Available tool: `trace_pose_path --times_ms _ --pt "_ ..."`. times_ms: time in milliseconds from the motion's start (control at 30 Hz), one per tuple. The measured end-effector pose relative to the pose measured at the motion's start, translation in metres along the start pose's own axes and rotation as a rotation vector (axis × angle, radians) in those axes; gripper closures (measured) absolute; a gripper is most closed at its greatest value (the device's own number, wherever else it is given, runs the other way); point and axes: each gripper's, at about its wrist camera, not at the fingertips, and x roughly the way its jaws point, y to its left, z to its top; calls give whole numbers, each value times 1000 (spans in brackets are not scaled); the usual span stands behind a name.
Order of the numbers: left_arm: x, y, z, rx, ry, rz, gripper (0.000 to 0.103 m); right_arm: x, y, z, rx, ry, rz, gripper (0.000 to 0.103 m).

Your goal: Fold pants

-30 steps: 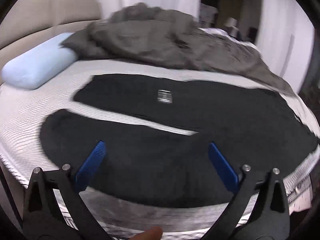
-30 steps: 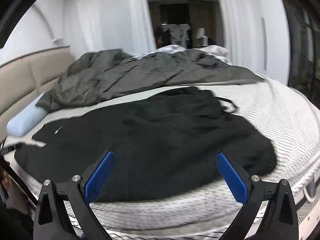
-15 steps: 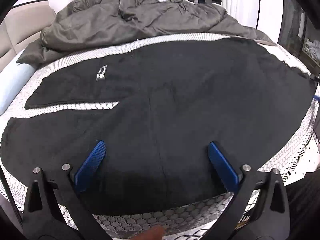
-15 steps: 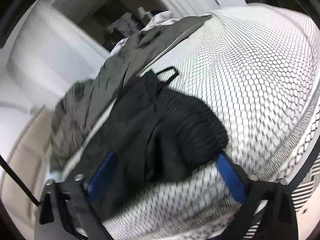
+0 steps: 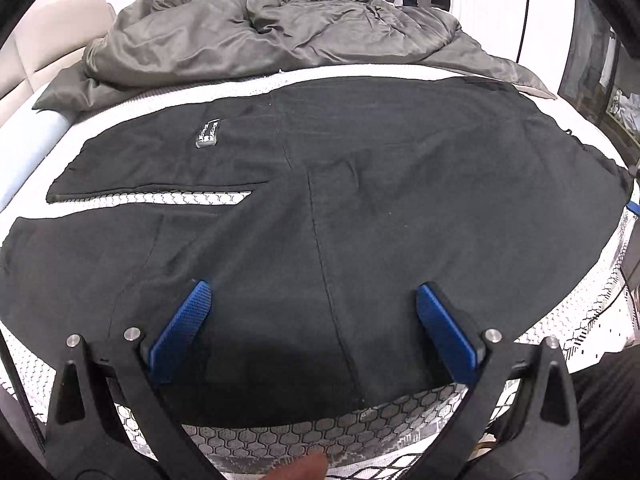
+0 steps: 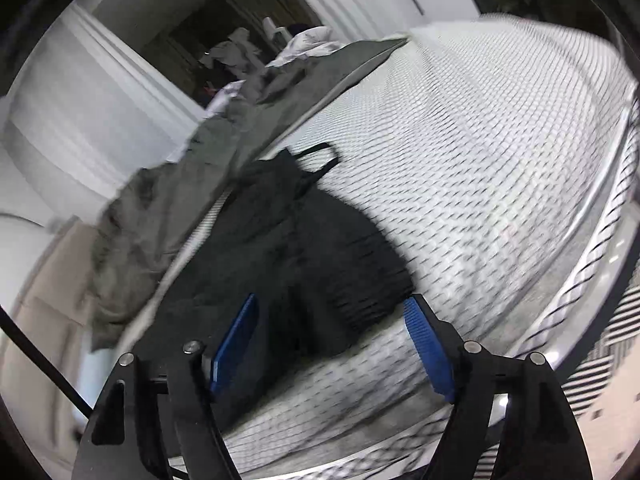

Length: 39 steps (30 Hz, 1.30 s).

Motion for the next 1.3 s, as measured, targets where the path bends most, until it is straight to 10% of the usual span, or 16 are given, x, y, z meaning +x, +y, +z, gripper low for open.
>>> trace_pose_path --times_ms 100,267,500,633,767,1000,1300 --pt "-2 0 -1 -3 -1 0 1 21 11 6 16 46 4 18" --pt "-4 4 -3 -19 -5 -4 1 42 21 17 68 23 -41 76" --pt "-4 14 -6 -42 -1 -25 1 -27 17 -5 -162 -97 19 86" --pt "-8 19 -7 -63 -3 -18 1 -3 -16 -21 -167 13 -217 57" --pt "-17 34 -10 -108 -17 -19 1 -36 3 -22 -197 -138 -273 20" --pt "-71 142 -9 -344 -142 69 1 -72 91 -36 -312 -160 29 0" --pt "-30 272 23 -388 40 181 4 9 167 -89 -424 42 251 0"
